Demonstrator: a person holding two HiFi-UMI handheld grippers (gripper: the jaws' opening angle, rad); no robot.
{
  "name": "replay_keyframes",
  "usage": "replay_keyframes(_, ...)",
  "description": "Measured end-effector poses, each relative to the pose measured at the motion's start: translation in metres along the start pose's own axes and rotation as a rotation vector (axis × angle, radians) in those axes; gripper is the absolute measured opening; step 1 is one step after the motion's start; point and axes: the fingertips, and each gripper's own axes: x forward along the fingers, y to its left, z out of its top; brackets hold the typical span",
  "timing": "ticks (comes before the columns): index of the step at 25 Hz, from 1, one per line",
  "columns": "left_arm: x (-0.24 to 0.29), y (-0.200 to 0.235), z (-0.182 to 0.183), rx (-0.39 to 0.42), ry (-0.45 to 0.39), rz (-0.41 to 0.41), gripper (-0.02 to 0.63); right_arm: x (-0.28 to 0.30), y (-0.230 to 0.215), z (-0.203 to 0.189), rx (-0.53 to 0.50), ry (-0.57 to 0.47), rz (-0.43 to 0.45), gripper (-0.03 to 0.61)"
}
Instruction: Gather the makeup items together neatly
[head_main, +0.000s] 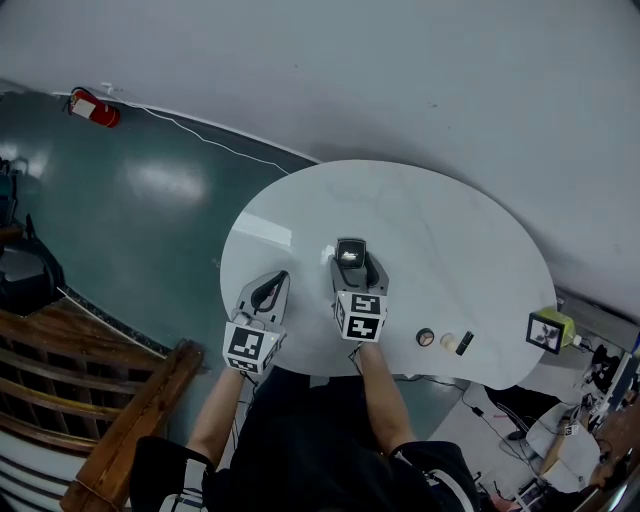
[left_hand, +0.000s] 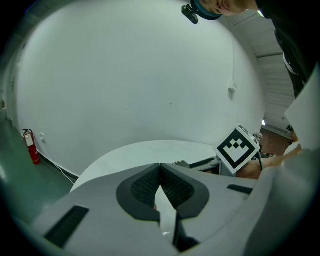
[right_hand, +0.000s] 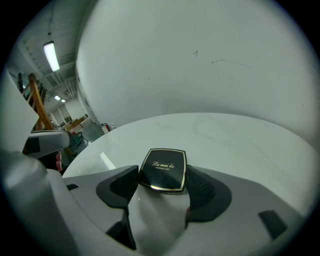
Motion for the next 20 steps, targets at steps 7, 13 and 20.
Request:
replay_keyframes(7, -0.012, -0.016, -0.001, 0.001, -0.009, 0.022, 0.017, -0.015, -0.005, -0.003, -0.012, -0.008, 0.023, 0.301)
replay_keyframes(13, -0.017, -0.039, 0.002, 0.017, -0.020, 0.023, 0.017, -0.030, -0.012, -0.010, -0.010, -0.014, 0.038, 0.301)
replay_keyframes(20, -0.022, -0.067, 0.002, 0.042, -0.026, 0.013, 0.017, -0.058, -0.026, -0.015, 0.009, -0.059, 0.037, 0.301)
